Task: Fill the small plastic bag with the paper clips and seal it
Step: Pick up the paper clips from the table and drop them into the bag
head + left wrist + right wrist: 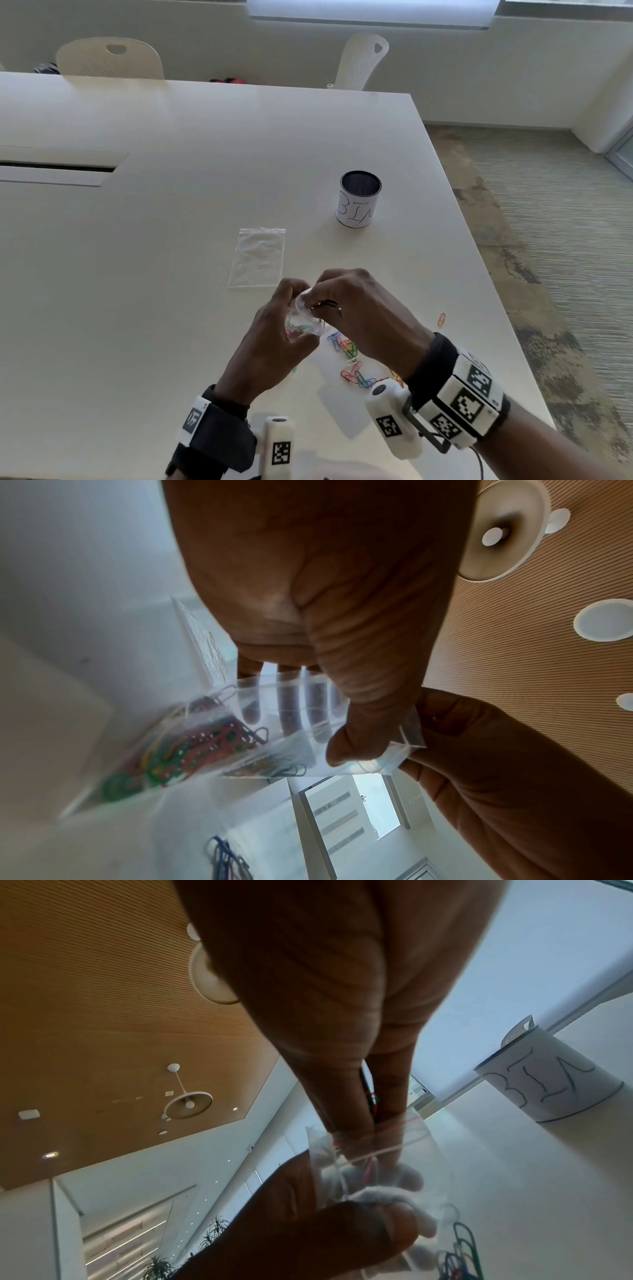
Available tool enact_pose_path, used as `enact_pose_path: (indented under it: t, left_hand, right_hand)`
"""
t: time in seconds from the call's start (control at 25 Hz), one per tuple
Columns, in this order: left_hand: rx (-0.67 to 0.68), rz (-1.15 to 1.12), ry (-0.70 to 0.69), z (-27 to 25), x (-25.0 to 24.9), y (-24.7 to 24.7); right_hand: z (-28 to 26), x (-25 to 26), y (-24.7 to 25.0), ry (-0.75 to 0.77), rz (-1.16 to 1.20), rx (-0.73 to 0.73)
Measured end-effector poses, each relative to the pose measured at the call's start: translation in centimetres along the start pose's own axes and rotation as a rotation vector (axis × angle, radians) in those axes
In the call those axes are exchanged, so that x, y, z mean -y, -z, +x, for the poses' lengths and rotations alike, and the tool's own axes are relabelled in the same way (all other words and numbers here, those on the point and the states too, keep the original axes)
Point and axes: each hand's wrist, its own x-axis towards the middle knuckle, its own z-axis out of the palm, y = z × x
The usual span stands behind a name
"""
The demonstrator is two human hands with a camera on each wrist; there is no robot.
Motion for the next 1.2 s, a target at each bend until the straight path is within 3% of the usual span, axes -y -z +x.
enact_pose_path:
  t: [0.28, 0.44, 0.56, 0.76, 0.84, 1.0, 1.2]
  left_hand:
    - [-0.012, -0.018, 0.001, 0.0, 0.0, -0.3]
    - [-0.009, 0.011, 0.014, 0.2, 0.2, -0.4]
    - [-0.006, -0.002, 0.014, 0.1, 0.5, -0.5]
    - [0.004, 0.017, 0.0, 0.0, 0.4, -0.5]
    - [0.001, 0.03, -0.007, 0.0, 0.4, -0.7]
    - [0.013, 0.034, -0.023, -0.1, 0.2, -0.9]
    - [0.019, 0.065, -0.023, -0.1, 0.3, -0.8]
  right_hand:
    - [0.4, 0.4, 0.2, 0.02, 0.046, 0.009]
    - [0.0, -0.6, 2.1, 0.01, 0.067, -0.116]
    - [-1.8, -4.1, 4.7, -0.135, 0.009, -0.221]
    - [-7.7, -12.5, 6.0, -0.549, -0.327, -0.048]
    - [-9.6, -13.7, 5.5, -0.632, -0.387, 0.006]
    - [-11.7, -12.2, 3.2, -0.601, -0.382, 0.044]
    - [-12.9, -8.6, 3.2, -0.606, -0.163, 0.123]
